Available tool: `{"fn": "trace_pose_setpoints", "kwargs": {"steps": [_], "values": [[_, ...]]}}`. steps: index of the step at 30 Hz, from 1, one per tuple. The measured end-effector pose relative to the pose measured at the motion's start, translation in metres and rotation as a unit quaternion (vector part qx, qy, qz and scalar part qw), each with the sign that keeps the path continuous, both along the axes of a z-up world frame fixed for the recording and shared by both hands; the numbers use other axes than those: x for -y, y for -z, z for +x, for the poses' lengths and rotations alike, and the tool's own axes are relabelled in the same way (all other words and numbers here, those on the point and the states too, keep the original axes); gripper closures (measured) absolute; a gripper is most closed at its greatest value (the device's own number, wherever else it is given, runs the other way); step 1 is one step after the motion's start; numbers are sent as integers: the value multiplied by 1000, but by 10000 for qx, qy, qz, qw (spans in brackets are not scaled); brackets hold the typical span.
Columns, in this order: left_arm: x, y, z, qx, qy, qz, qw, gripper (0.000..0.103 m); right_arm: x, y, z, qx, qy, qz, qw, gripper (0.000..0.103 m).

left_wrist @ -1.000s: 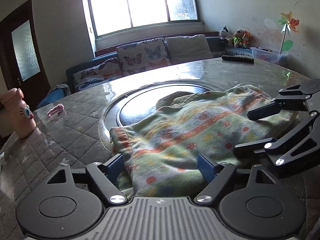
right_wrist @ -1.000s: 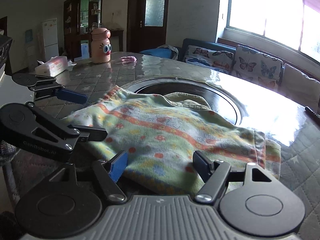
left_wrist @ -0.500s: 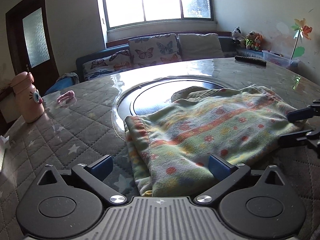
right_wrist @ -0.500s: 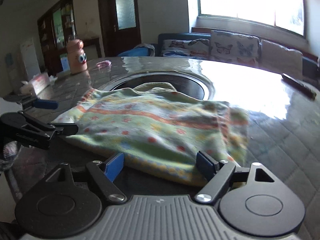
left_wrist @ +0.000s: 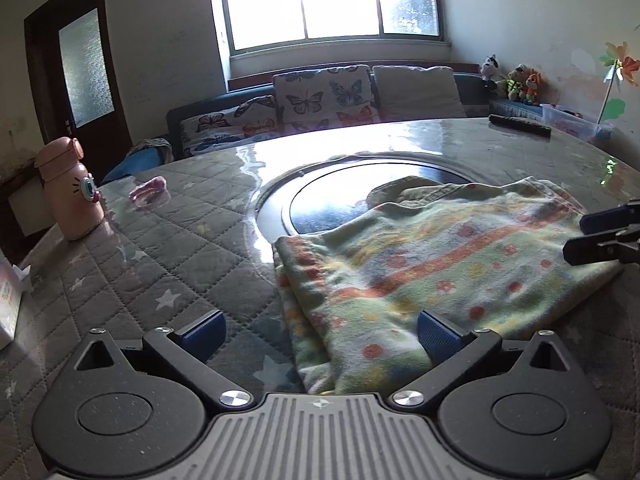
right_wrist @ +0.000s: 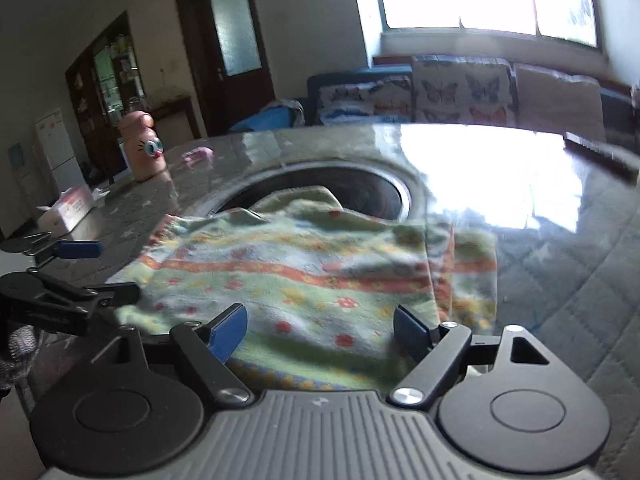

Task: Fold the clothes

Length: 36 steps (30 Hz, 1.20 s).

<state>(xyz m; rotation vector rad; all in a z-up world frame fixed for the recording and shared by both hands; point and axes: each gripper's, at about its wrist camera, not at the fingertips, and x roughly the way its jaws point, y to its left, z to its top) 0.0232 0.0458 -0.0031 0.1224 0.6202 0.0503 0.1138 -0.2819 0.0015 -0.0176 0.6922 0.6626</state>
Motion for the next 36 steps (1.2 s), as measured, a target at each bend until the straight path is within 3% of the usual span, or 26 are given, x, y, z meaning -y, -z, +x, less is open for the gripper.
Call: {"fn": "trace_pose_setpoints", "kwargs": {"steps": [12, 20, 36], "values": [[-18, -8, 33, -33, -205, 172, 9996, 0, -7, -11, 29, 139, 14, -54, 9999, 18], [-35, -2, 74, -154, -471, 431, 9978, 0, -20, -2, 64, -91, -3, -19, 10000, 18], [-48, 1, 83, -182, -619, 583, 9962, 0, -17, -4, 76, -119, 186, 83, 9997, 19]]}}
